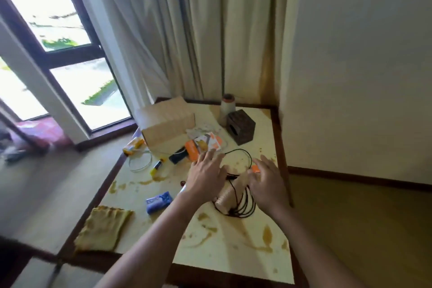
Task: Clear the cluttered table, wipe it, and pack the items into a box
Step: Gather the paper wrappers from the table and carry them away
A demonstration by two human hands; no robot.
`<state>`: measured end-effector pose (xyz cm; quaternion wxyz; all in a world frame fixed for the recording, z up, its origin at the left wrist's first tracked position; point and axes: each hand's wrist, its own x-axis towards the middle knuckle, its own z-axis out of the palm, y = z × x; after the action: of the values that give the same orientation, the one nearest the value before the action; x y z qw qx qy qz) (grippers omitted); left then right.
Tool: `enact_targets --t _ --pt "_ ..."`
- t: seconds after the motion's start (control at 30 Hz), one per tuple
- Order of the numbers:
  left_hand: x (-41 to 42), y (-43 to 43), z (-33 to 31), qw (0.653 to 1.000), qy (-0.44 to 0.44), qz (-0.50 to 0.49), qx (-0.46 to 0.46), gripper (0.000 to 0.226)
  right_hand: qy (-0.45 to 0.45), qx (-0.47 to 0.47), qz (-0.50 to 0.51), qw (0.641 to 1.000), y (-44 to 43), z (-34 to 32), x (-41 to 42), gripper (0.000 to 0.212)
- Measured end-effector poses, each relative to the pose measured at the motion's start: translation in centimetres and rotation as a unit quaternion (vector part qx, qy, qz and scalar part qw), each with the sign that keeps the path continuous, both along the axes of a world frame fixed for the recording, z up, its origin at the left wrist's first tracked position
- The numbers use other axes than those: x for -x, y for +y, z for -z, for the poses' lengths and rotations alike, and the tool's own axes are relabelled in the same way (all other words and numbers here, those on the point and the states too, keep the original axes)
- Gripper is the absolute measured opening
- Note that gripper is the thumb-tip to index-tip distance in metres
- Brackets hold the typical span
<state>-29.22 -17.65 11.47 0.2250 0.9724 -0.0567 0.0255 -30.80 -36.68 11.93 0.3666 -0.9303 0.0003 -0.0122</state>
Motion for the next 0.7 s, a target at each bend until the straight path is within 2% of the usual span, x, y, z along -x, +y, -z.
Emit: enact_targets --t 0.23,0.4,0.7 --pt "-10.2 12.3 1.8 0.997 0.062 -0.025 -0.024 0.043 0.047 -0.003 -0.031 0.998 9.7 0.9 -10.9 0.042" --pt "-18.7 16.7 3.8 0.993 0.112 -0.021 -0.028 0.038 0.115 -0.033 -0.005 0.993 13.1 2.6 -18.4 0.036" --pt "-29.2 17.7 11.3 0.983 0.139 0.054 -0.109 0.064 0.146 -0.023 -0.024 0.989 15.5 7.7 -31.4 0.033"
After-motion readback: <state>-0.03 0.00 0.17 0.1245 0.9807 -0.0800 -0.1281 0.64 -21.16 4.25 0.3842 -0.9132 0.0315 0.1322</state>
